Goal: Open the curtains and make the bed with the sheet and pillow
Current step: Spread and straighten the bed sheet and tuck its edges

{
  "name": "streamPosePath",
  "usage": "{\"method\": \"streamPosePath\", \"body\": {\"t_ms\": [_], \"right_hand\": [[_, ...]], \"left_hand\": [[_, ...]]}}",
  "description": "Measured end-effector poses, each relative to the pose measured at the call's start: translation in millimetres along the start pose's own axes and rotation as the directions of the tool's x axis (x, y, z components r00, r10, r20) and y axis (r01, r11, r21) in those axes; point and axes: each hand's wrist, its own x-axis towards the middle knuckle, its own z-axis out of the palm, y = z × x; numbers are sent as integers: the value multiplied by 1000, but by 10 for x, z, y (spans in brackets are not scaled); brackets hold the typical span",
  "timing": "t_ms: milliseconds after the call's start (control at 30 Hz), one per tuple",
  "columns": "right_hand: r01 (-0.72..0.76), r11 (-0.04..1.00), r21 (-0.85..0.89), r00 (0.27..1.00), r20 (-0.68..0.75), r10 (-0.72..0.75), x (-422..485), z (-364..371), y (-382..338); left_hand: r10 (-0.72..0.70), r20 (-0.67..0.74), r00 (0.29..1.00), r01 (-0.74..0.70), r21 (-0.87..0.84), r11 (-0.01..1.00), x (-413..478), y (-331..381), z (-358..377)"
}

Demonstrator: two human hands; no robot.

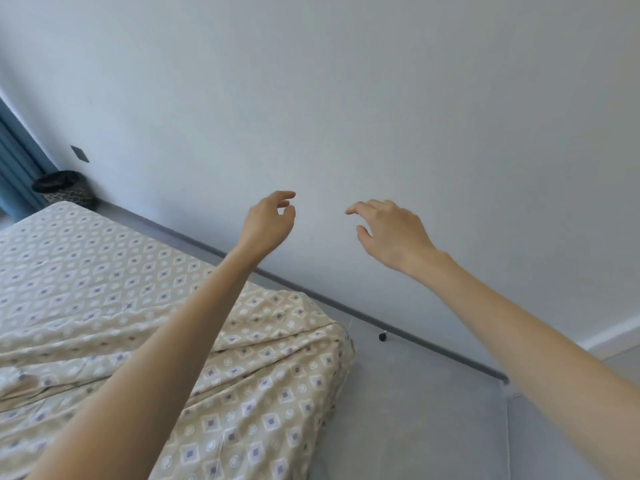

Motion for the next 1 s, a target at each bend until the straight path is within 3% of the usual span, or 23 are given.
{"method": "streamPosePath", "body": {"t_ms": [633, 1000], "right_hand": [[119, 987, 103, 991, 50, -125, 2623, 324, 1133], [437, 885, 160, 887, 84, -454, 3934, 577, 1253]], "left_hand": [[-128, -152, 980, 119, -68, 991, 2599, 292, 524], [-364, -429, 827, 338, -138, 931, 3179, 41, 357]]}}
